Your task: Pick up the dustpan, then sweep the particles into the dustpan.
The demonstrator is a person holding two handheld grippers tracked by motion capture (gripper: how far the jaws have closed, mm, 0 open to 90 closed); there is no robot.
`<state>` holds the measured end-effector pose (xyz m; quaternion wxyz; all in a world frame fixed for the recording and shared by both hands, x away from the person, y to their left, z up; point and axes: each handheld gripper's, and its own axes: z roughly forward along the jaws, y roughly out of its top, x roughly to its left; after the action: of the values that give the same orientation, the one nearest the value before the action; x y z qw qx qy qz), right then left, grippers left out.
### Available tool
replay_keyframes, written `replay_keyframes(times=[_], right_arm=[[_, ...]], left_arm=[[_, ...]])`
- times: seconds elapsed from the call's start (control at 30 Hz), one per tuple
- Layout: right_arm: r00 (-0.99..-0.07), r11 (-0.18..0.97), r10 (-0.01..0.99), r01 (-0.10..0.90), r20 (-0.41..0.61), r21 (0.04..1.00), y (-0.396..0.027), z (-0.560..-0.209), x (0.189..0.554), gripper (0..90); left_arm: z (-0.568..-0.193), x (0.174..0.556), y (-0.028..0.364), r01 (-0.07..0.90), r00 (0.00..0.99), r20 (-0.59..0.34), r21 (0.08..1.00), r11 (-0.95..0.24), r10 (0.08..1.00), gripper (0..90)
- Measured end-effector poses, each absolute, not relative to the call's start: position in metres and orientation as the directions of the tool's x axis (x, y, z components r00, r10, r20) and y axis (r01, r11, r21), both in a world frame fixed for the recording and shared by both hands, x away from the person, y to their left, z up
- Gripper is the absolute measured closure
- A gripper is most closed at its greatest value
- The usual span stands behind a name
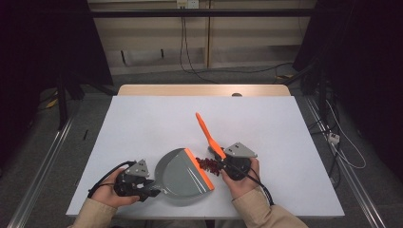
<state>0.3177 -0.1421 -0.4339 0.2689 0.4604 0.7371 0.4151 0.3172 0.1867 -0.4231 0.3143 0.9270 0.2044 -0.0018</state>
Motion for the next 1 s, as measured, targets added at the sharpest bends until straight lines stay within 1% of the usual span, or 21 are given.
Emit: replay_keyframes(times=[0.13, 0.63, 0.8, 1.0], right_arm=[[-0.428, 0.221, 0.904, 0.459, -0.003, 0.86, -0.145, -0.433, 0.319, 71.1], [-0.428, 0.225, 0.904, 0.449, -0.013, 0.865, -0.142, -0.435, 0.316, 71.1], [-0.422, 0.225, 0.906, 0.446, -0.018, 0.866, -0.137, -0.436, 0.314, 71.0], [-0.419, 0.208, 0.908, 0.451, 0.0, 0.868, -0.132, -0.436, 0.313, 71.0]], left_arm=[[-0.422, 0.316, 0.186, 0.362, 0.925, -0.126, 0.575, -0.734, 0.358, 62.7], [-0.424, 0.314, 0.188, 0.383, 0.913, -0.131, 0.599, -0.703, 0.385, 62.3], [-0.424, 0.313, 0.186, 0.388, 0.912, -0.135, 0.59, -0.709, 0.387, 62.6], [-0.423, 0.312, 0.183, 0.381, 0.917, -0.134, 0.572, -0.727, 0.376, 62.6]])
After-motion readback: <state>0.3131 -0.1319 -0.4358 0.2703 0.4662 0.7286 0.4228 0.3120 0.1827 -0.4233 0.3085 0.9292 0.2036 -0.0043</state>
